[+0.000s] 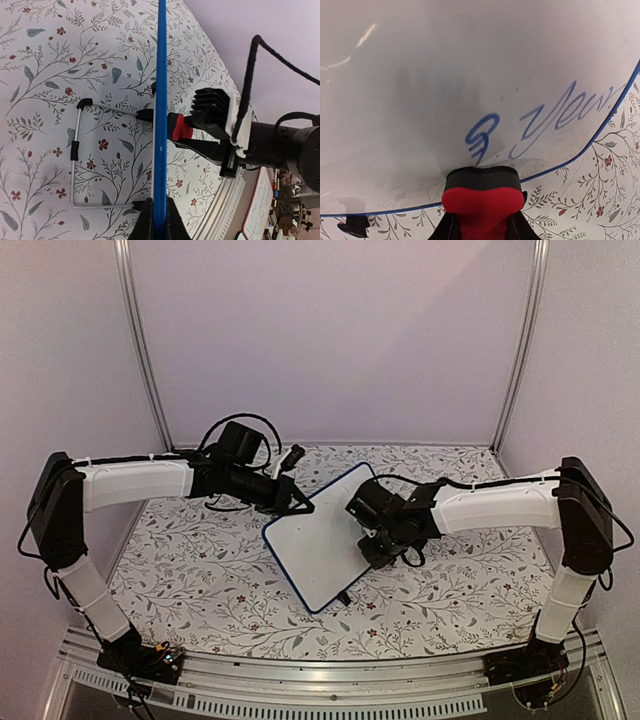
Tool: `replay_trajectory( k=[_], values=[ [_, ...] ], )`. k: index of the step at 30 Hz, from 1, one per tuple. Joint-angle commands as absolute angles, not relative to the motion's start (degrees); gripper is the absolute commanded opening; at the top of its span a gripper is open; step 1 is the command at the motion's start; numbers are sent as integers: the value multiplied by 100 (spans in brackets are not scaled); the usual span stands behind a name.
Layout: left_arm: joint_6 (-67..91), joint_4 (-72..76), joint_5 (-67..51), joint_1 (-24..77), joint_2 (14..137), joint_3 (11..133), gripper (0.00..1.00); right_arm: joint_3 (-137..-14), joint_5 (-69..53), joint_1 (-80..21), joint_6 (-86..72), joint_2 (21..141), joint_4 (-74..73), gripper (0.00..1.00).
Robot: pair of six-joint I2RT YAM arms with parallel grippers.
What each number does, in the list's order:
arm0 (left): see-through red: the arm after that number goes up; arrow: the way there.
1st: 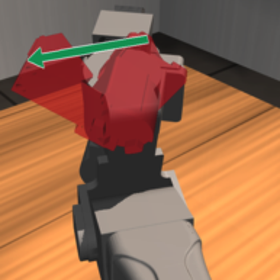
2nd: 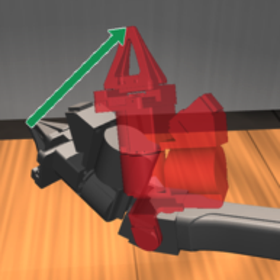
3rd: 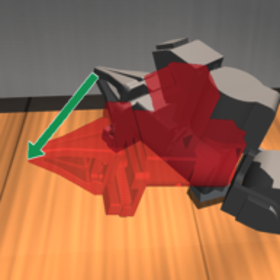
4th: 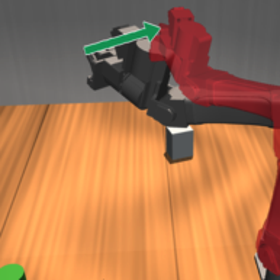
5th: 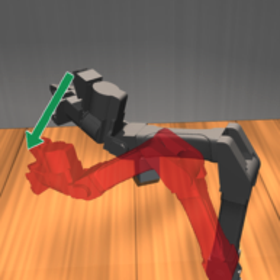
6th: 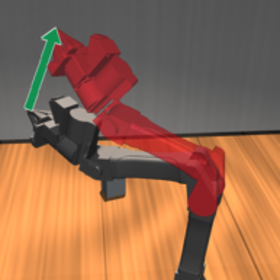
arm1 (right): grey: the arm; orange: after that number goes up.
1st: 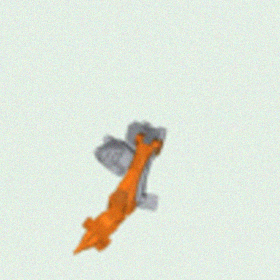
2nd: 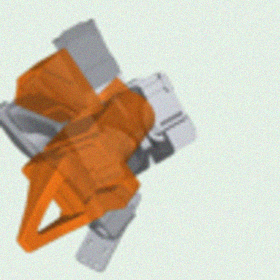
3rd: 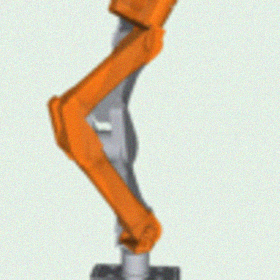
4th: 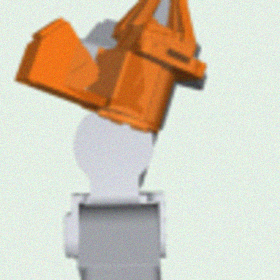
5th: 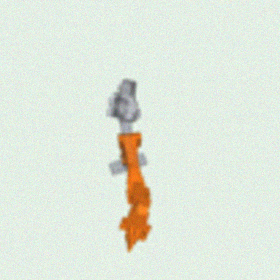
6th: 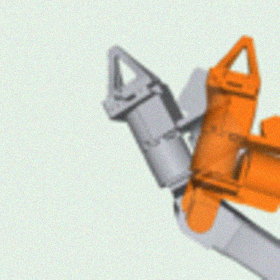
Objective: Erase the whiteboard
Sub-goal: Erase the whiteboard at the center of the board.
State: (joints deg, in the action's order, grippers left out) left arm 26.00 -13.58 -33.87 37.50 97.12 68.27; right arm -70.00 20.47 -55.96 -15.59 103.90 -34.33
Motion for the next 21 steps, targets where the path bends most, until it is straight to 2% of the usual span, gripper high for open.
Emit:
replay_trajectory(
  k=[1, 7, 21],
  values=[
    [2628, -1239, -3428, 3816, 9811, 6741, 0, -7528, 2241, -5466, -1347, 10427, -3242, 25],
    [2627, -1239, -3434, 3811, 9809, 6741, 0, -7583, 2218, -5376, -1229, 10499, -3259, 25],
    [2643, -1233, -3458, 3809, 9853, 6732, 0, -6529, 1991, -5370, -1598, 10162, -3006, 25]
  ],
)
